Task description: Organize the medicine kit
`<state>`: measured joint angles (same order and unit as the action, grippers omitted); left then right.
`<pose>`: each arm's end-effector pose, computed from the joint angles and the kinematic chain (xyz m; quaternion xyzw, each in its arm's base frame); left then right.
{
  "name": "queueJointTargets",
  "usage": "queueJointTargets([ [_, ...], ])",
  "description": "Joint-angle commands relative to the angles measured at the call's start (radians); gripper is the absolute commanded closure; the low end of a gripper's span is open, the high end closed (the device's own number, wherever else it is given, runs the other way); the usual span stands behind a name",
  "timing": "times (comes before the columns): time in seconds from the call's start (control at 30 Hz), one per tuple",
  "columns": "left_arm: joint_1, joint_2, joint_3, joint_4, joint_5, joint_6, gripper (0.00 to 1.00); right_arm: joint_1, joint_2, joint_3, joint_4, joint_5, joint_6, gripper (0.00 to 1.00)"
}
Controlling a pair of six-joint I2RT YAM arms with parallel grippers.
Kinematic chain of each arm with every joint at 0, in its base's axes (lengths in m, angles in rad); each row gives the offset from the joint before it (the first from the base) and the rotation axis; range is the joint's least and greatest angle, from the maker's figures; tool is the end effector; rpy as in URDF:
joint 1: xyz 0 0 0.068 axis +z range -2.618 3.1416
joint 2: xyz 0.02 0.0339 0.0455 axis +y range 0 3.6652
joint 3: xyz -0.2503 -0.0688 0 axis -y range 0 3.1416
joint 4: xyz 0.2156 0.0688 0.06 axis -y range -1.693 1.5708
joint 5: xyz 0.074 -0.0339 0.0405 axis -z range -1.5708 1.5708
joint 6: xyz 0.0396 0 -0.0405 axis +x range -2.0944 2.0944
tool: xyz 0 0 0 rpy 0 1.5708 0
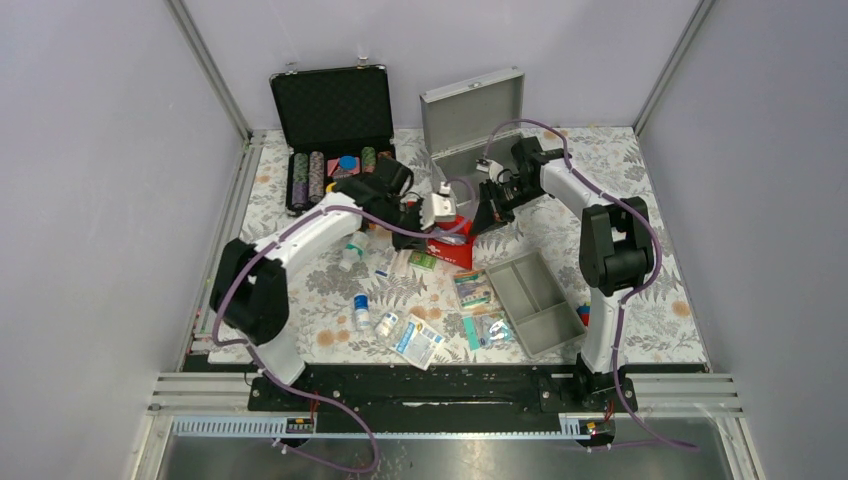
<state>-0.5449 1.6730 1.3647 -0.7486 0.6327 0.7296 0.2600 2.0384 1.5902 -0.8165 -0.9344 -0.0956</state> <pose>0.2626 -0.1865 0.2620 0.6104 0.6917 -0.2773 0.2682 0.3615 0.1291 0.2046 -0.2236 0.8563 0.4548 0.0991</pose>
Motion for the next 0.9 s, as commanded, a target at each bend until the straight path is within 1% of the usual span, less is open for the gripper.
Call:
queueJointTargets([
  [0.0, -0.046, 0.061, 0.053, 0.155, -0.09, 0.022, 1.0, 0.004, 0.003, 0.013, 0.003, 0.03, 0.038, 1.0],
  [0.07, -0.057, 0.098, 0.059, 0.229, -0.13, -0.017, 1.0, 0.004, 0.002, 0.011, 0.005, 0.03, 0.035, 1.0],
  [0.17, -0.06, 0.159, 0.1, 0.281, -0.155, -0.074, 1.0, 0.004, -0.006, 0.004, 0.007, 0.039, 0.026, 1.0],
  [0.3, -0.058, 0.186, 0.145, 0.309, -0.136, -0.155, 1.0, 0.004, -0.019, -0.002, 0.009, 0.048, 0.001, 1.0],
  [0.43, -0.032, 0.214, 0.176, 0.341, -0.11, -0.265, 1.0, 0.004, -0.022, 0.0, 0.008, 0.057, -0.02, 1.0],
  [0.6, -0.032, 0.242, 0.164, 0.383, -0.185, -0.282, 1.0, 0.004, -0.022, 0.008, 0.008, 0.057, -0.031, 1.0],
  [0.87, -0.033, 0.265, 0.172, 0.422, -0.188, -0.335, 1.0, 0.004, -0.029, 0.027, 0.013, 0.064, -0.037, 1.0],
])
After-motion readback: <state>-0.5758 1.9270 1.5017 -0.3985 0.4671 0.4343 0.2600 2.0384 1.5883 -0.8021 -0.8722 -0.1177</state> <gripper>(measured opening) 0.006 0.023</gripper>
